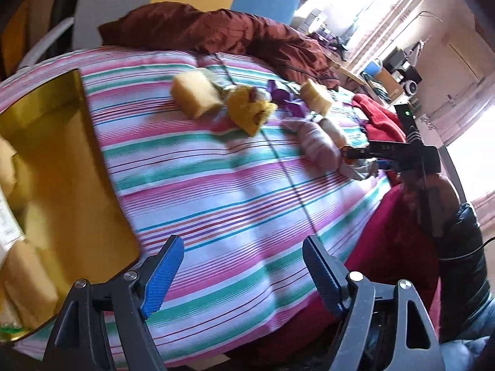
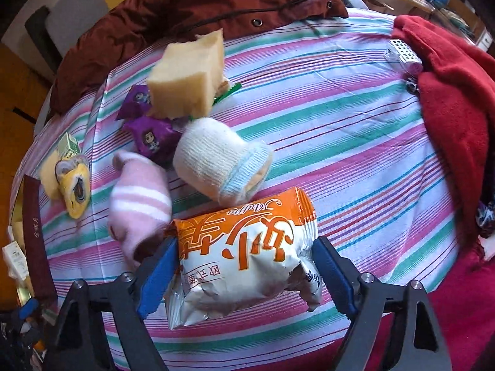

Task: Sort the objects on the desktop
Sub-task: 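Move both tools to the pile and lower the right tool onto the orange Muffin packet, then grasp the orange Muffin packet with the right tool while the left tool grasps the pink sock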

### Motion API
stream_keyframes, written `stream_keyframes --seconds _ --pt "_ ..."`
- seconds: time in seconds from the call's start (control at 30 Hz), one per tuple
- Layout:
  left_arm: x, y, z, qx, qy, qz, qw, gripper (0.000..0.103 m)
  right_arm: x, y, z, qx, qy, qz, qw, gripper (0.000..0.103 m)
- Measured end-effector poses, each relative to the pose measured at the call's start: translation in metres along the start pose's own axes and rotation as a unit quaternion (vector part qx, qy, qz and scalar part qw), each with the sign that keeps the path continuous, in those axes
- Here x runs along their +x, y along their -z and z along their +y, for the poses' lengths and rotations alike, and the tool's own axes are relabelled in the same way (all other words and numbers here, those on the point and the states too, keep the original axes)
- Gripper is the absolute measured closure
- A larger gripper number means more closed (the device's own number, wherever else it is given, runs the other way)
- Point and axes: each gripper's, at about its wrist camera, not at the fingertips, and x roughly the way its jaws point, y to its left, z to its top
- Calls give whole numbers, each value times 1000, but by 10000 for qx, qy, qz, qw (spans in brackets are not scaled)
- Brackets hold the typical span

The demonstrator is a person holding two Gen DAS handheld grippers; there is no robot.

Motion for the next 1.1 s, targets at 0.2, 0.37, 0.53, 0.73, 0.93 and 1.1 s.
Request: stream_keyframes --seconds 0.2,0.37,0.53,0.73,0.93,1.1 --pt "18 -28 -24 80 356 111 9993 25 -2 2 5 -123 -221 -2 9997 23" --pt "44 -47 -52 314 537 232 9978 27 -1 2 3 -81 -291 9 9995 20" --pt "73 -64 -74 404 493 342 9974 27 -2 3 -4 87 -359 2 9993 17" --pt "105 -84 -95 467 560 411 9965 27 -4 -1 -13 308 -526 -72 9981 13" --pt "132 -105 -107 360 505 379 9974 31 -5 -2 -13 348 -543 -82 9979 12" --pt "157 -118 -115 320 382 376 9980 35 -7 -4 -18 510 -668 -162 9963 10"
